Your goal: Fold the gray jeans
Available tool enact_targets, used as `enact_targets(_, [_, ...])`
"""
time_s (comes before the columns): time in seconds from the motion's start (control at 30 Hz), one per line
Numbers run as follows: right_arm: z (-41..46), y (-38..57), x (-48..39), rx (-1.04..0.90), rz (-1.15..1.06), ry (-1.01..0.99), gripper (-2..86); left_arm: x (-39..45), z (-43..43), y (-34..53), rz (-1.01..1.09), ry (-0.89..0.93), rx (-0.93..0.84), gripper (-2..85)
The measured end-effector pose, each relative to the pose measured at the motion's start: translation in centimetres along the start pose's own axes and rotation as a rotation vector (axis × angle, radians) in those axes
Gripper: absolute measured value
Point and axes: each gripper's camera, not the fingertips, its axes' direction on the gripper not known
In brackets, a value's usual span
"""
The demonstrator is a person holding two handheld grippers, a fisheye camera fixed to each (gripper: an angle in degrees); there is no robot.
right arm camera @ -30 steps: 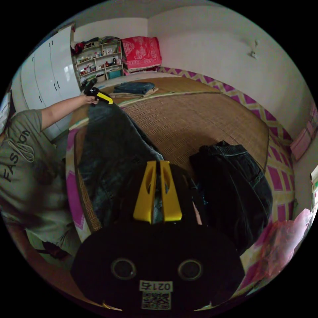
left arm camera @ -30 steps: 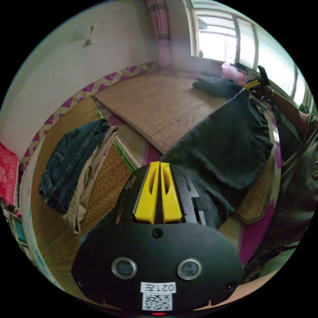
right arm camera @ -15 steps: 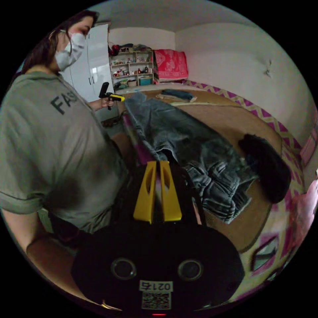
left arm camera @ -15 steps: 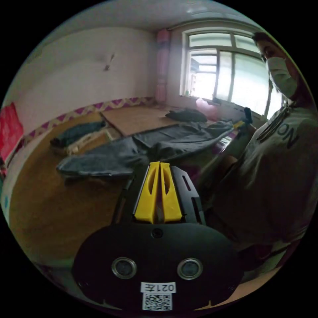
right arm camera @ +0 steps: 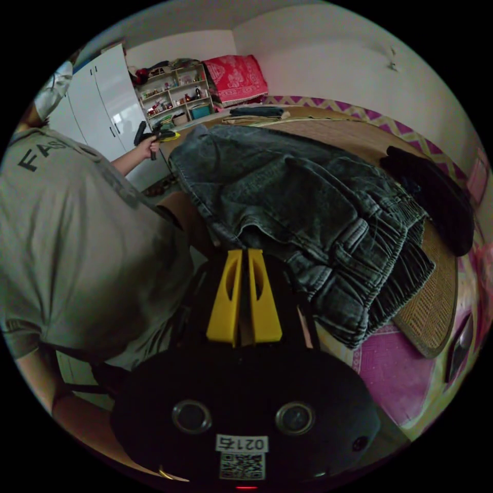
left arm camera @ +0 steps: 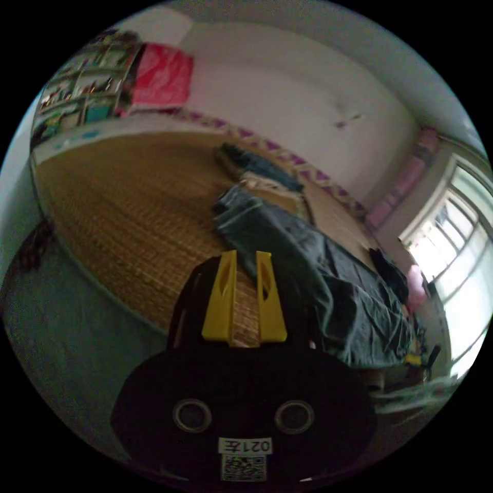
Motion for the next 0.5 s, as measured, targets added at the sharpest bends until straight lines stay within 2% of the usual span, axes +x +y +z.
enact_targets(0.07, [0.0, 0.1, 0.1, -0.006, 0.0, 0.0, -0.4, -2.2, 1.1, -1.7, -0.069, -0.036, -0.017, 11.6])
enact_targets(0.2, [-0.2, 0.7, 0.3, 0.014, 0.024, -0.016, -0.4, -3.6, 2.5, -3.9, -0.09, 0.009, -0.06, 12.3])
enact_targets(0.27, [-0.3, 1.2, 0.5, 0.022, 0.042, -0.027, -0.4, -4.8, 3.0, -3.9, -0.121, 0.039, -0.086, 3.8])
enact_targets(0.4, [-0.8, 1.7, 0.3, 0.038, 0.051, -0.027, -0.3, -8.2, -1.9, -1.6, -0.207, 0.227, 0.103, 0.2])
enact_targets(0.5, [-1.2, 2.1, 0.0, 0.063, 0.062, -0.015, -0.3, -11.1, -6.8, 1.6, -0.237, 0.202, 0.221, -0.5])
